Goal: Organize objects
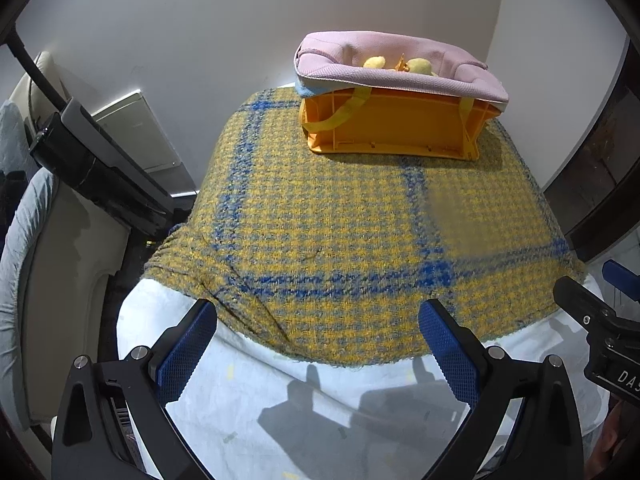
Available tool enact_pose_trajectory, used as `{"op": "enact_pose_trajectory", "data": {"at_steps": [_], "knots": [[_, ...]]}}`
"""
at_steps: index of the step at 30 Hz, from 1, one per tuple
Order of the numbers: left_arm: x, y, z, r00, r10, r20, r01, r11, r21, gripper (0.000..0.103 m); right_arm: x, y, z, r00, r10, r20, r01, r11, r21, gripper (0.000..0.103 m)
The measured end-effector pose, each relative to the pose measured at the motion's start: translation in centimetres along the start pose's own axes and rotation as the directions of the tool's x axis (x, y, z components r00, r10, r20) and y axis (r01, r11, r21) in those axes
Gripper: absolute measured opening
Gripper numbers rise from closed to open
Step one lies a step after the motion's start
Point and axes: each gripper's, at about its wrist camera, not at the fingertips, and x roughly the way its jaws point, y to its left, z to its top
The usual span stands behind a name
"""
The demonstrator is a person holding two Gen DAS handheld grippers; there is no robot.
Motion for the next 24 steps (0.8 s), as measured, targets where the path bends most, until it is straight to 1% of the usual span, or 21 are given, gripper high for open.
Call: {"op": "enact_pose_trajectory", "data": {"at_steps": [8, 24], "knots": [[-0.81, 0.03, 0.11, 0.999, 0.014, 0.029, -0.014, 1.000, 0.005, 0.103, -0.67, -0.43, -0.36, 1.000, -0.007, 0.014, 0.006, 1.000, 0.011, 0.097], [-0.71, 0.04, 0.24, 1.000, 0.004, 0.028, -0.005, 1.000, 0.014, 0.103, -0.62, -0.57, -0.19, 1.000, -0.008, 0.014, 0.007, 1.000, 0.016, 0.097]]}}
